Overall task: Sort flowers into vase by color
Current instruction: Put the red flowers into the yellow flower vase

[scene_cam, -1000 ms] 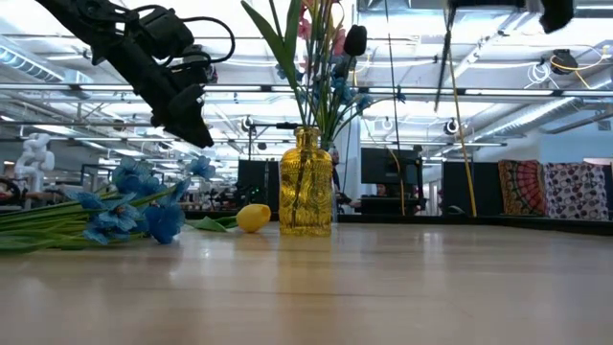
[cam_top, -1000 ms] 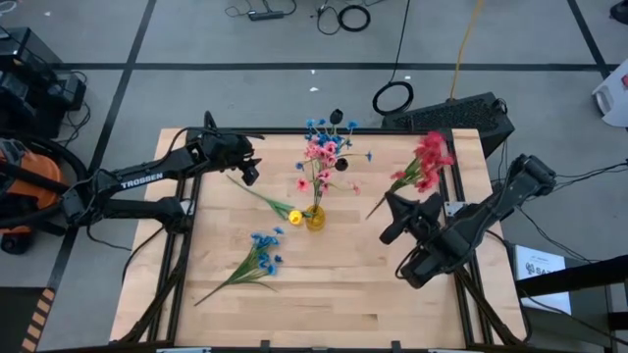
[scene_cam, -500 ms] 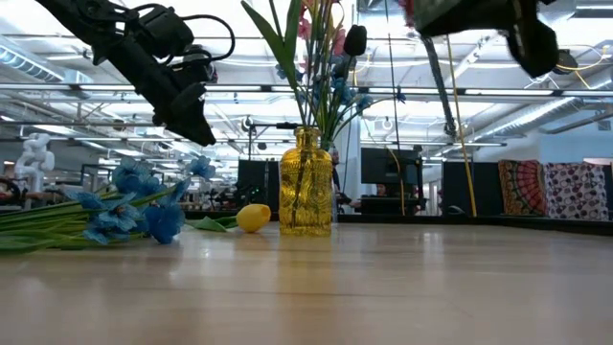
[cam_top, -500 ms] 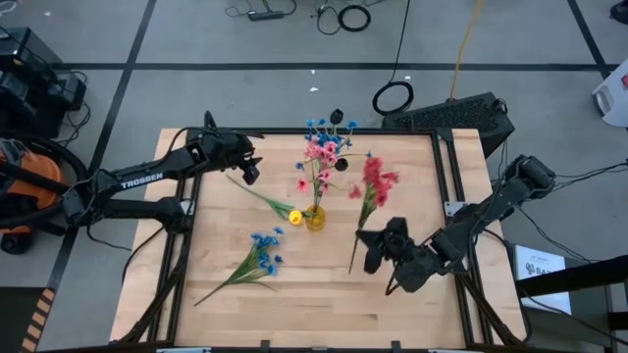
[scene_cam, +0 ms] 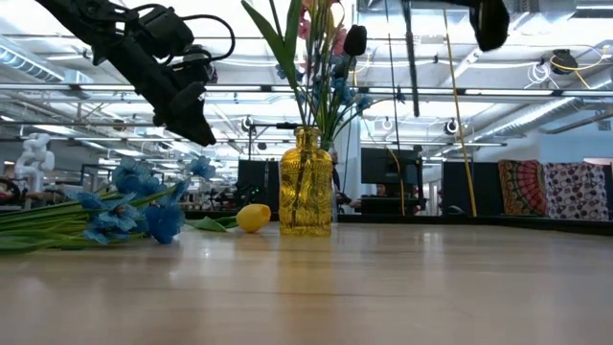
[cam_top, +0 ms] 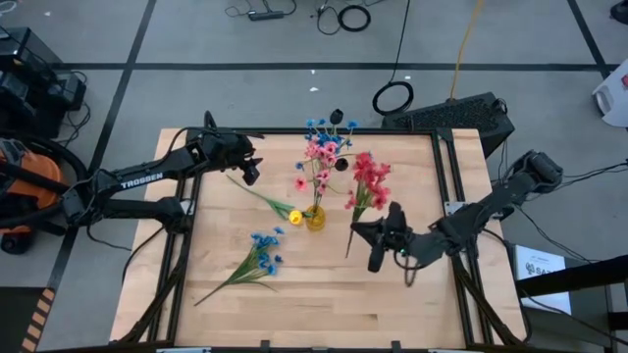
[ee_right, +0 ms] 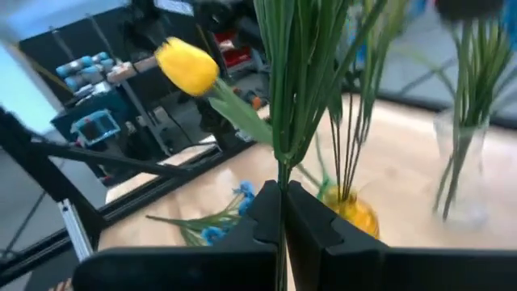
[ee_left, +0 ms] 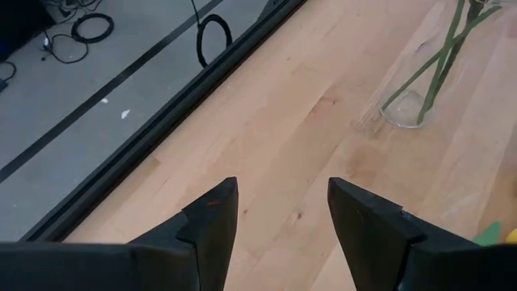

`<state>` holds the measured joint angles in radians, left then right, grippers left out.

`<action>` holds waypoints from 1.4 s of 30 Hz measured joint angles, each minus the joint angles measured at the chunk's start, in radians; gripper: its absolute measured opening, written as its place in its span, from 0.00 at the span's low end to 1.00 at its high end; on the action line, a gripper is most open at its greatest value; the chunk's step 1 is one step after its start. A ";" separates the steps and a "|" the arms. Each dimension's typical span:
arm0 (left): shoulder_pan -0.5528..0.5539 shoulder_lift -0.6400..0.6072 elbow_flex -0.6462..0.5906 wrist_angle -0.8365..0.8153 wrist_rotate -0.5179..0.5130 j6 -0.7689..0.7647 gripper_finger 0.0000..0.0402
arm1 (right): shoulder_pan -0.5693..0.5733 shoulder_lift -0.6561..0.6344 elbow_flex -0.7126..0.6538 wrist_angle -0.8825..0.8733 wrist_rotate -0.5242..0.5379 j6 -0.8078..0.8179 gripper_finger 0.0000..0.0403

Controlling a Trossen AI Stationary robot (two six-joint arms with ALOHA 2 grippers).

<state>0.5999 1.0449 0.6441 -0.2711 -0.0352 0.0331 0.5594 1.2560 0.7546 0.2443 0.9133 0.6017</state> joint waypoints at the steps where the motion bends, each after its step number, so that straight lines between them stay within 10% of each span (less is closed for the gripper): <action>1: 0.000 0.000 0.000 0.000 0.001 0.000 0.50 | 0.000 -0.027 -0.010 -0.001 -0.002 -0.035 0.00; 9: 0.000 0.000 0.000 0.000 0.005 0.000 0.50 | -0.101 -0.209 -0.093 0.075 -0.181 -0.308 0.00; 17: 0.000 0.000 0.000 0.000 0.006 0.000 0.50 | -0.240 -0.251 -0.324 0.632 -0.512 -0.554 0.00; 42: -0.001 0.000 0.000 0.000 0.006 -0.002 0.50 | -0.494 0.083 -0.188 0.748 -0.785 -0.684 0.00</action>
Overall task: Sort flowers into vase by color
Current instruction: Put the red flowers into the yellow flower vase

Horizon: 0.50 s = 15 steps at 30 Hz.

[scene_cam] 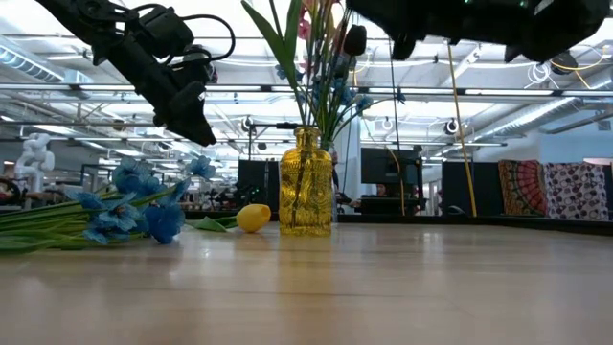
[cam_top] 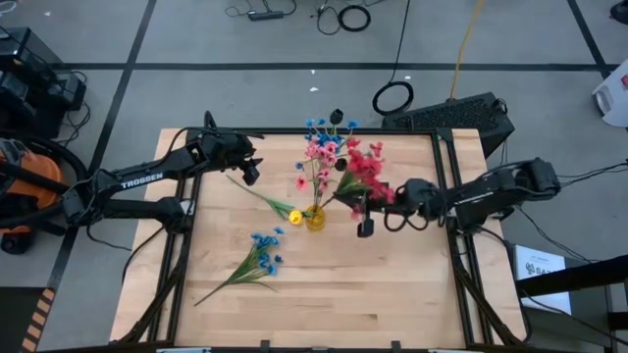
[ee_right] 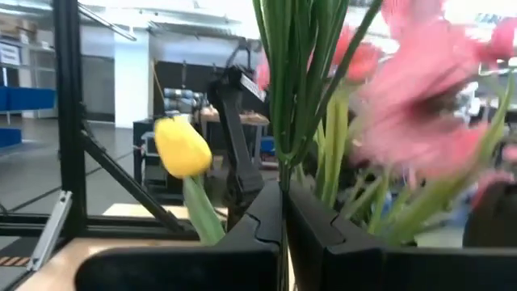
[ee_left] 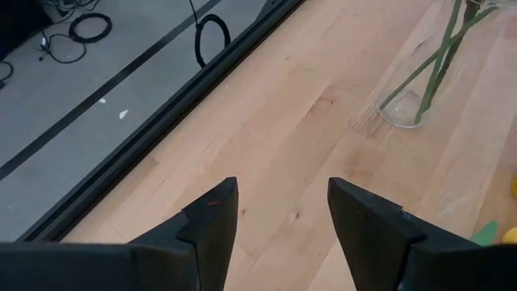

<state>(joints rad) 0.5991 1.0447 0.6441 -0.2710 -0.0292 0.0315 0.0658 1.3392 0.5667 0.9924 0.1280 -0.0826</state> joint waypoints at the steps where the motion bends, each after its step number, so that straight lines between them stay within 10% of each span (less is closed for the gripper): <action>1: 0.000 0.000 0.000 0.000 0.000 0.000 0.50 | -0.004 0.013 0.000 0.002 0.000 0.007 0.00; 15: 0.000 0.000 0.000 0.000 0.000 -0.003 0.50 | -0.032 0.116 0.000 0.066 0.003 0.069 0.00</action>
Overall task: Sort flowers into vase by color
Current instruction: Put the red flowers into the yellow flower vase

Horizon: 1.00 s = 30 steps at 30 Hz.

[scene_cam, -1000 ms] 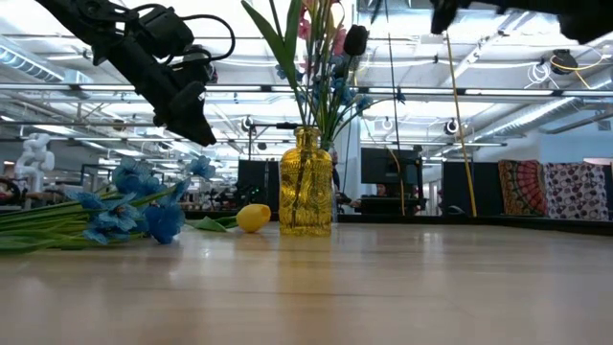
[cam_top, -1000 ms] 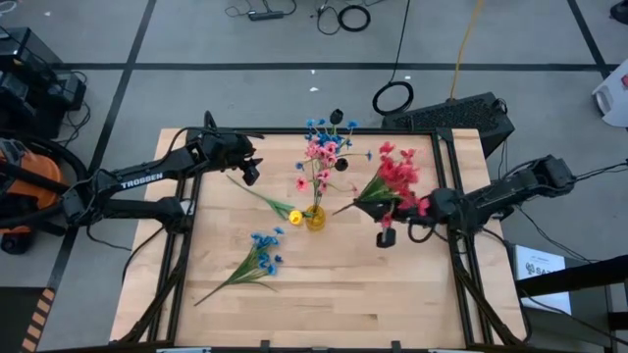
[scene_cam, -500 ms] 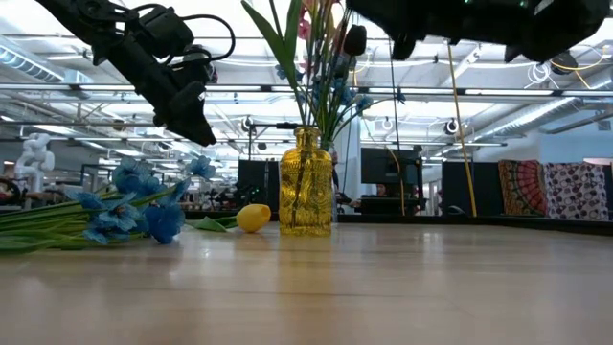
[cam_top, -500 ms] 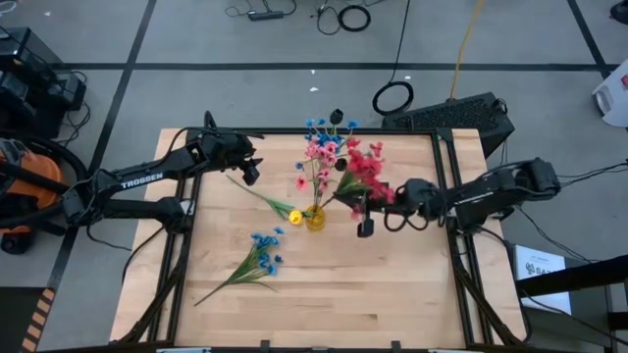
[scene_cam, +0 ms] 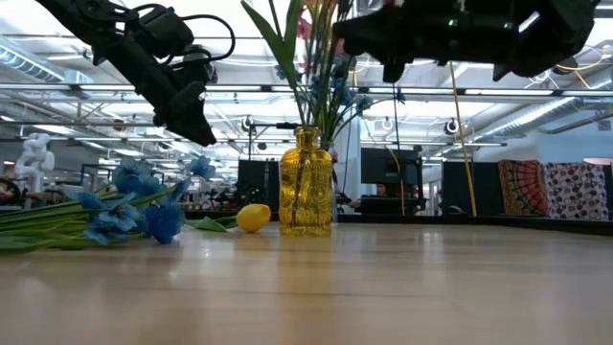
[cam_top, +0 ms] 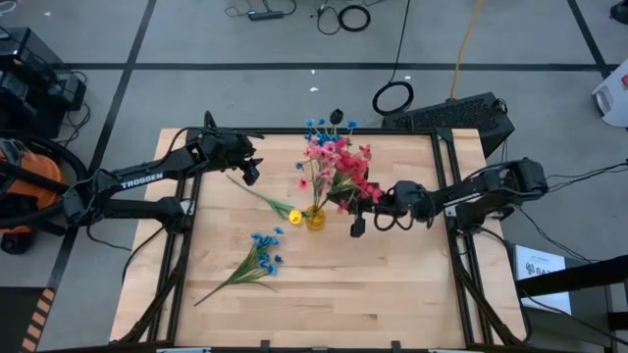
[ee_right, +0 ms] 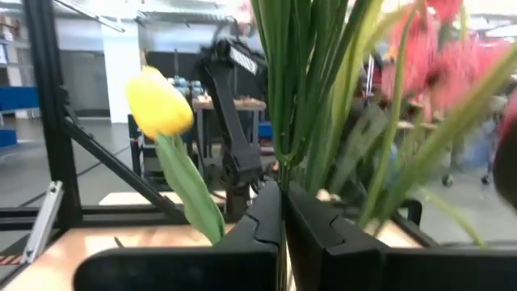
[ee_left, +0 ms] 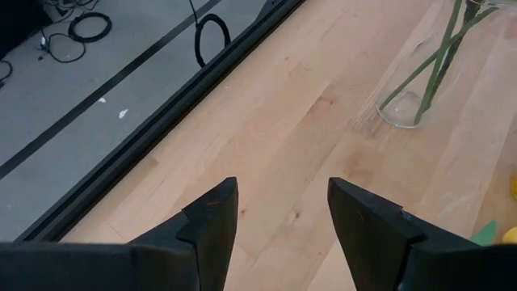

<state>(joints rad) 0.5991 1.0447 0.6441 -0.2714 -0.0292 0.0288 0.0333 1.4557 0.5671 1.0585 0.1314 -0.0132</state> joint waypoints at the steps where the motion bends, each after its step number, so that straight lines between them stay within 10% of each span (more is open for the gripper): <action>1: 0.000 0.000 0.000 0.000 0.000 0.000 0.50 | -0.003 0.011 0.002 -0.002 0.001 0.007 0.00; 30: 0.000 0.000 0.000 -0.008 0.000 -0.023 0.50 | -0.012 0.228 0.132 -0.208 0.000 0.138 0.03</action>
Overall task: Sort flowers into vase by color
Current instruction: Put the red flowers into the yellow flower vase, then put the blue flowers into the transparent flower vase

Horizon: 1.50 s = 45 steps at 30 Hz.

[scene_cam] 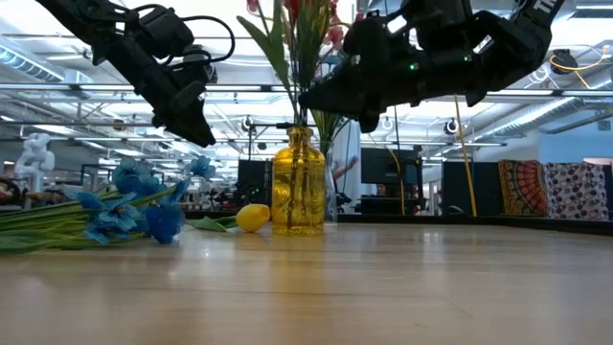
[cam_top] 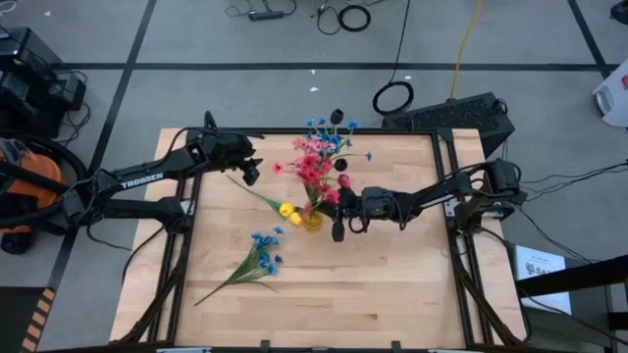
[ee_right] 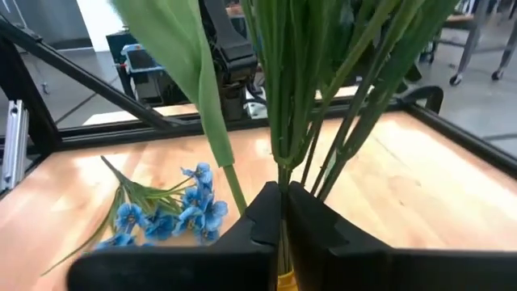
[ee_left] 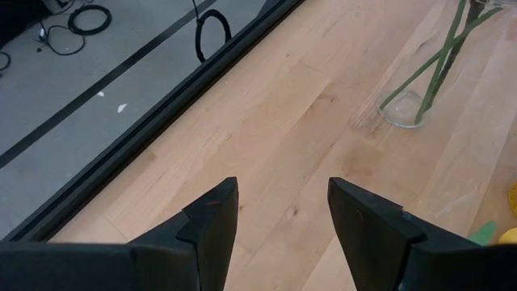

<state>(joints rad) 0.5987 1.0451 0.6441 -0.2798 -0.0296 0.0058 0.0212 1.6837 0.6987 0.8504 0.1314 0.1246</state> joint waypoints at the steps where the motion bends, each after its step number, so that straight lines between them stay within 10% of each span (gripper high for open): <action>1: 0.000 0.000 0.000 0.000 0.000 0.000 0.50 | 0.000 -0.011 0.000 -0.018 -0.001 0.007 0.04; 17: -0.002 0.000 0.000 0.000 0.000 -0.001 0.50 | 0.004 -0.394 -0.001 -0.519 -0.003 -0.001 0.31; 34: -0.035 0.000 0.000 0.000 0.003 0.000 0.50 | 0.013 -0.710 -0.001 -1.353 0.106 0.478 0.13; 45: -0.139 0.000 0.000 -0.090 -0.019 -0.059 0.50 | 0.013 -0.642 -0.001 -1.454 0.108 0.548 0.00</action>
<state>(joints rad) 0.4598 1.0451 0.6441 -0.3695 -0.0489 -0.0531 0.0345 1.0418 0.6979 -0.6040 0.2390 0.6724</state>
